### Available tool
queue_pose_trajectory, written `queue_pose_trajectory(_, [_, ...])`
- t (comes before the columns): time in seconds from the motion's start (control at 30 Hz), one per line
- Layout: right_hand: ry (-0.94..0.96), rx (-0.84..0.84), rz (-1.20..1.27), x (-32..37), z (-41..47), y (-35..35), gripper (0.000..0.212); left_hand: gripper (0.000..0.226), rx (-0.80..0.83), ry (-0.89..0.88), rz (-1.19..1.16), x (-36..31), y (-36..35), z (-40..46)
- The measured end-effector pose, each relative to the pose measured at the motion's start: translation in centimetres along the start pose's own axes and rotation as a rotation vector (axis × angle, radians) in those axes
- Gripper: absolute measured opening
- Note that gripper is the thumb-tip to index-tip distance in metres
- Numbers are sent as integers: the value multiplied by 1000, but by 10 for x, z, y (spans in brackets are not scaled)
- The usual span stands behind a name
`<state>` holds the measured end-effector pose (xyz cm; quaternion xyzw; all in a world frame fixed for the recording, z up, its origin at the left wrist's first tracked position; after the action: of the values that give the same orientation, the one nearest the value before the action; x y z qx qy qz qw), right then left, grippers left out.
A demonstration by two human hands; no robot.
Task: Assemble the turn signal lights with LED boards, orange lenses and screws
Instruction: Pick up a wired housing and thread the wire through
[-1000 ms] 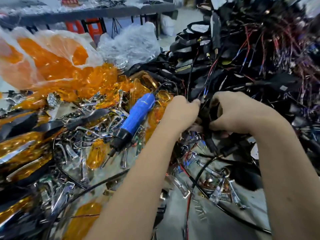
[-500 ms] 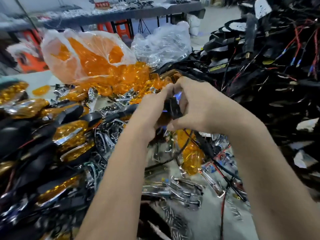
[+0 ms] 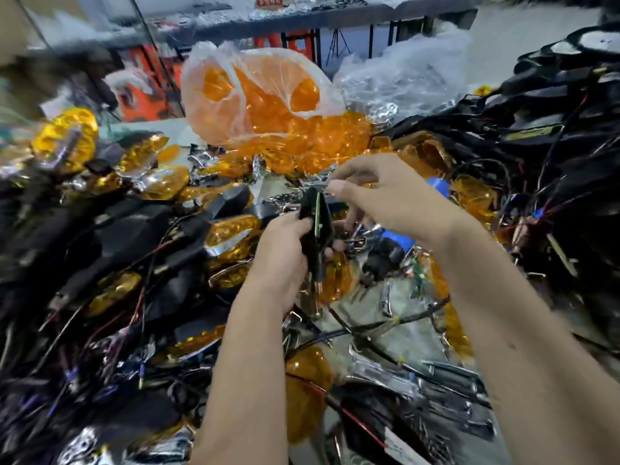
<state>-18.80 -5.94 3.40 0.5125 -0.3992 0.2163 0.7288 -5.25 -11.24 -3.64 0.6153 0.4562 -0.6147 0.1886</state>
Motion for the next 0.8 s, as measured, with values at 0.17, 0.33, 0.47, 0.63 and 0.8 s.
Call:
queue_pose_trajectory(0.17, [-1, -19, 16, 3, 1, -5, 32, 33, -18, -183, 424, -15, 0, 3])
queue_pose_trajectory(0.33, [-62, -75, -10, -5, -4, 1, 24, 29, 5, -211, 509, -14, -12, 1])
queue_pose_trajectory(0.47, [-106, -88, 77, -14, -7, 4, 9, 28, 53, -150, 449, -7, -17, -1])
queue_pose_trajectory(0.63, [-137, -127, 123, -20, -5, 4, 21, 33, 76, -171, 426, -4, -21, 2])
queue_pose_trajectory(0.8, [-61, -30, 140, -18, -5, 7, 18, 29, -37, -159, 305, -1, -12, 6])
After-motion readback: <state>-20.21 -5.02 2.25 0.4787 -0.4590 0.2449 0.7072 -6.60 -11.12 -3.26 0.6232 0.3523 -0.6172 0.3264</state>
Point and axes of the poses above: each hand's wrist, its own z-axis towards the middle knuckle, its own y-axis out of the back of the hand, x = y × z, the point moved 9 cm from there along z, towards the middle knuckle, and after that the axes turned 3 degrees about -z, right-handed, at the moved point
